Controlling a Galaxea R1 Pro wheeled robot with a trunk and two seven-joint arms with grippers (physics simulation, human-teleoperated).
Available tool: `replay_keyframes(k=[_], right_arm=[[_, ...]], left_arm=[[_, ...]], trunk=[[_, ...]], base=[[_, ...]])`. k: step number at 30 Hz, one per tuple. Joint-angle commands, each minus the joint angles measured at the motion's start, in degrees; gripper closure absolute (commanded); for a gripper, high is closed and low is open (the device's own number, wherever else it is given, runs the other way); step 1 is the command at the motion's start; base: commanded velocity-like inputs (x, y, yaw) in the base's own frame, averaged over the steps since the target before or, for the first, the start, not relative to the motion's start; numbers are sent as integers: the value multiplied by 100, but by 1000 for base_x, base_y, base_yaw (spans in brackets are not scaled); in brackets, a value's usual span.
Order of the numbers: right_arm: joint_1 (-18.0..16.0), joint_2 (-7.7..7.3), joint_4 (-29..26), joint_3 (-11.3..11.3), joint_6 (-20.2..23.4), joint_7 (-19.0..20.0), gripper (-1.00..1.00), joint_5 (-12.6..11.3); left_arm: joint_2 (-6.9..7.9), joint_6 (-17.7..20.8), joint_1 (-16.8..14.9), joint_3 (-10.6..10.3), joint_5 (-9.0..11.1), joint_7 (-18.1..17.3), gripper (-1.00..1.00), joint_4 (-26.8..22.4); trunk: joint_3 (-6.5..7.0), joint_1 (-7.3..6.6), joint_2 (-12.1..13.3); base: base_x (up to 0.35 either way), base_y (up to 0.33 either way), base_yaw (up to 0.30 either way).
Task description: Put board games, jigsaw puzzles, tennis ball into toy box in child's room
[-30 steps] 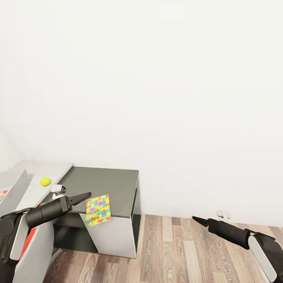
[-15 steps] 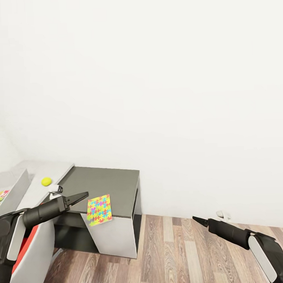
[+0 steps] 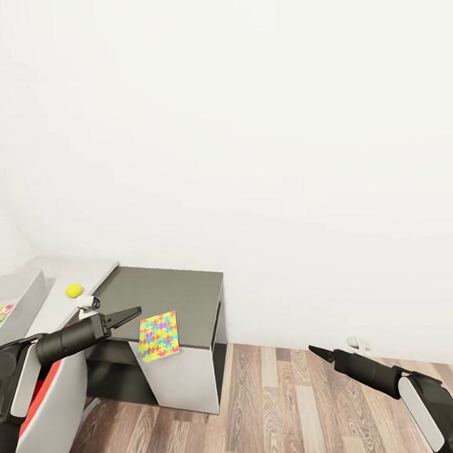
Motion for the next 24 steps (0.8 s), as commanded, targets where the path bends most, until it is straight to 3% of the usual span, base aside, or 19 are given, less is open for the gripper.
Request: replay_keyframes(k=[1,6,11,13,17,19,24], right_arm=[[-5,2,-2,-8,38,8,-100,-26],[-6,4,-2,-9,38,9,-100,-28],[-20,18,32,-10,65,-10,-100,-142],[-74,30,53,-8,90,-22,-100,-377],[-180,130,169,8,196,-100,-100,-1140],[-201,301,224,9,355,-258,-100,-1461],[-222,789,261,10,708,-793,-100,-1936]], left_arm=[[2,48,-5,1,12,-7,-100,0],[3,52,-5,1,11,-9,-100,0],[3,52,-5,5,9,-8,-100,0],[3,52,-5,7,11,-7,-100,0],[-2,52,-5,6,16,-8,-100,0],[-4,57,-5,3,17,-7,-100,0],[-5,84,-5,15,21,-12,-100,0]], trunk=[[-30,25,-53],[-120,135,-254],[-120,135,-254],[-120,135,-254],[-120,135,-254],[-120,135,-254],[-120,135,-254]], base=[[0,0,0],[0,0,0],[0,0,0],[0,0,0],[0,0,0],[0,0,0],[0,0,0]])
